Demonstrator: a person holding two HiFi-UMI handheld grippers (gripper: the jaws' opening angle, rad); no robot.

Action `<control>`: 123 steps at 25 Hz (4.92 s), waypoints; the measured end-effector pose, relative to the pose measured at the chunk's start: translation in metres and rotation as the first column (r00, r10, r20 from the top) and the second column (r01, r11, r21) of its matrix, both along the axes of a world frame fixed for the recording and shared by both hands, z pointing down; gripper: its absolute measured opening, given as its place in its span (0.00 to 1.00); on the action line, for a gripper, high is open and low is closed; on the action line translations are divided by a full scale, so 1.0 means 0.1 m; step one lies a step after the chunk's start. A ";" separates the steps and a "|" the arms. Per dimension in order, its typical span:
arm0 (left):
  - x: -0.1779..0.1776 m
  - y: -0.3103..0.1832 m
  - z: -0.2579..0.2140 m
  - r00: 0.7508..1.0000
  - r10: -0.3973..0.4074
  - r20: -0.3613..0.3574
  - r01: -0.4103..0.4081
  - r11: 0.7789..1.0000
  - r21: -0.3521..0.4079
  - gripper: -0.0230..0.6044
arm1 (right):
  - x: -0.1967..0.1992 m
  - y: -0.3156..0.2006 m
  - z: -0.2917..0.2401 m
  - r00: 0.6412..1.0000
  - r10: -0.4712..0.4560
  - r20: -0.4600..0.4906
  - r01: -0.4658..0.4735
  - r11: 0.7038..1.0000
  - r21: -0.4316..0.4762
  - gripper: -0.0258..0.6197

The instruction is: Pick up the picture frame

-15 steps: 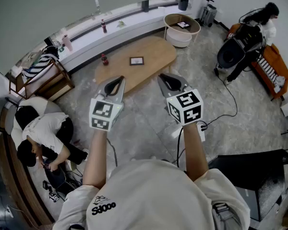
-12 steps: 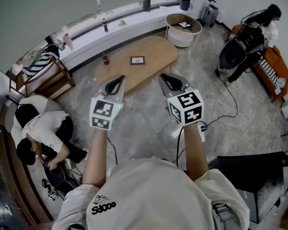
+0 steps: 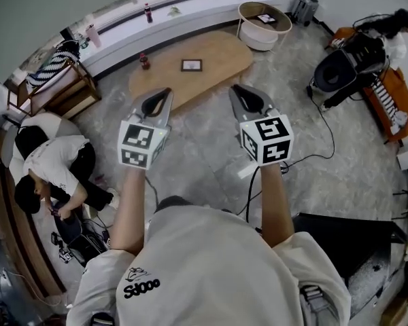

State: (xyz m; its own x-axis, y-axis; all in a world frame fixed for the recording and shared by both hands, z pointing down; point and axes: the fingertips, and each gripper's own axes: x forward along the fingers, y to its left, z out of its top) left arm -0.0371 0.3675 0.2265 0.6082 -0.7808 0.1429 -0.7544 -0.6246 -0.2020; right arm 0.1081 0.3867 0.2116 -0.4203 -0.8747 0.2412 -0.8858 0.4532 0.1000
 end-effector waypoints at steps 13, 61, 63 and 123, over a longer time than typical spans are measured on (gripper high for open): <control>0.15 -0.53 0.26 1.000 -0.011 -0.013 0.010 0.998 -0.059 0.05 | 0.26 -0.51 0.27 0.999 0.031 0.018 -0.030 0.998 -0.059 0.10; -0.73 -4.52 0.96 0.993 0.080 -0.085 -0.098 0.966 -0.241 0.05 | -0.36 -4.23 0.71 0.976 0.216 -0.004 -0.210 0.947 -0.241 0.07; -0.75 -4.60 1.01 0.994 0.072 -0.082 -0.090 0.965 -0.245 0.05 | -0.37 -4.30 0.73 0.978 0.209 -0.003 -0.204 0.950 -0.238 0.08; -0.05 -7.06 4.68 0.966 -0.257 0.041 0.220 0.720 -0.658 0.08 | 0.42 -7.20 4.73 0.989 -0.042 0.143 0.134 0.659 -0.740 0.17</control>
State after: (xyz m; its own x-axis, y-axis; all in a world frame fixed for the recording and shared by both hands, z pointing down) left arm -0.0422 -0.3381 0.6941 0.4357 -0.6260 0.6467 -0.8937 -0.3865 0.2280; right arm 0.1501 -0.3330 0.6850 -0.5485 -0.3778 0.7460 -0.8213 0.4108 -0.3958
